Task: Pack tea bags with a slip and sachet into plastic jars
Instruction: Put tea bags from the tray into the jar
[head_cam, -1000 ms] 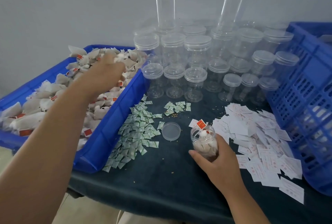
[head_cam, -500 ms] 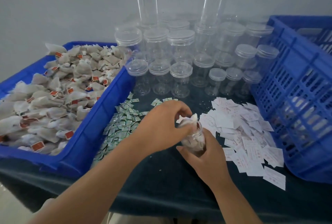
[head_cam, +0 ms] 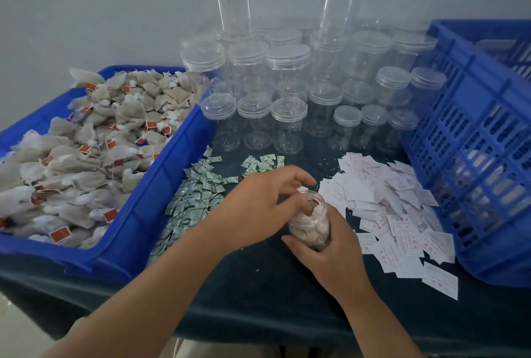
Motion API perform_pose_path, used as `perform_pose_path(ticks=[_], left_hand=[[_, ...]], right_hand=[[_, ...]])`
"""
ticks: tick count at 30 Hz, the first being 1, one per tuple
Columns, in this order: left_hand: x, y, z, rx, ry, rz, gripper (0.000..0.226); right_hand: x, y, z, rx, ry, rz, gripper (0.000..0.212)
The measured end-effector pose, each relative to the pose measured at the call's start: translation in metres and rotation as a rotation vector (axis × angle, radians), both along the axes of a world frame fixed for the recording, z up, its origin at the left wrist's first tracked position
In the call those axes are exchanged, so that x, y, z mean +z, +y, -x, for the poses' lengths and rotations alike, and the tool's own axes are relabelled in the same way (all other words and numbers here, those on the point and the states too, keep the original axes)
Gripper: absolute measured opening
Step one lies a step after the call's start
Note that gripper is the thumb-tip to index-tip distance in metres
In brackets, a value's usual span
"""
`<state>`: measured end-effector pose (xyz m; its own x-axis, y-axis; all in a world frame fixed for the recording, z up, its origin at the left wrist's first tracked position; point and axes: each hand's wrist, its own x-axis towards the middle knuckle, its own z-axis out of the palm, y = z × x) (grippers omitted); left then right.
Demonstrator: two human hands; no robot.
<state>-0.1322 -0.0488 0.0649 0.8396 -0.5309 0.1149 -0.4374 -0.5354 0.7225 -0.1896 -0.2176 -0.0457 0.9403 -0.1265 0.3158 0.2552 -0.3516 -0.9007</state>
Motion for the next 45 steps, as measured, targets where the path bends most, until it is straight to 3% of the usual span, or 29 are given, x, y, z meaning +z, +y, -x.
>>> perform_pose_path(ticks=[2,4,7,9,14,18,21,24,26,28,33,35,39,40,42,45], left_hand=[[-0.009,0.008,-0.007,0.165,-0.055,0.151,0.019],[-0.018,0.024,-0.019,0.360,-0.098,0.125,0.014],[-0.038,0.057,-0.040,0.426,-0.030,-0.452,0.022],[-0.055,0.069,-0.044,0.358,0.027,-0.667,0.034],[-0.085,0.074,-0.041,0.433,-0.065,-0.408,0.009],[-0.091,0.075,-0.041,0.494,-0.009,-0.294,0.029],[-0.077,0.071,-0.038,0.549,-0.115,-0.253,0.027],[-0.046,0.055,-0.024,0.523,-0.061,0.086,0.007],[-0.022,0.037,-0.010,0.399,0.024,0.330,0.005],[-0.009,0.017,0.001,0.268,0.039,0.409,0.011],[-0.015,-0.012,0.007,0.231,-0.098,0.066,0.044],[-0.019,-0.013,0.003,0.269,-0.071,0.108,0.046],[-0.028,-0.016,-0.010,0.427,0.038,0.356,0.009],[-0.033,-0.017,-0.016,0.469,0.024,0.360,0.012],[-0.047,-0.019,-0.032,0.479,-0.023,0.202,0.018],[-0.075,-0.029,-0.060,0.343,-0.196,-0.248,0.030]], right_hand=[[0.001,0.001,0.000,-0.014,-0.004,0.028,0.052],[-0.001,-0.001,0.000,-0.027,0.005,0.038,0.051],[-0.005,-0.003,-0.001,-0.023,0.017,0.017,0.050],[-0.005,-0.004,-0.001,-0.025,0.015,0.010,0.050],[-0.005,-0.003,-0.002,-0.037,0.031,0.014,0.051],[-0.004,-0.003,-0.001,-0.050,0.037,0.008,0.052],[-0.003,-0.003,-0.001,-0.043,0.045,0.004,0.053],[-0.002,-0.002,-0.002,-0.037,0.042,0.018,0.054],[-0.001,-0.002,-0.002,-0.024,0.032,0.023,0.053],[0.000,-0.001,-0.001,-0.003,0.024,0.010,0.053],[-0.001,-0.001,0.003,0.038,-0.009,-0.012,0.060],[-0.001,-0.002,0.003,0.024,-0.021,-0.019,0.060],[0.001,-0.002,0.003,-0.041,-0.032,-0.018,0.057],[0.000,-0.002,0.002,-0.067,-0.035,-0.028,0.057],[-0.002,-0.004,0.001,-0.147,-0.035,-0.071,0.056],[-0.001,-0.006,0.000,-0.264,-0.037,-0.158,0.047]])
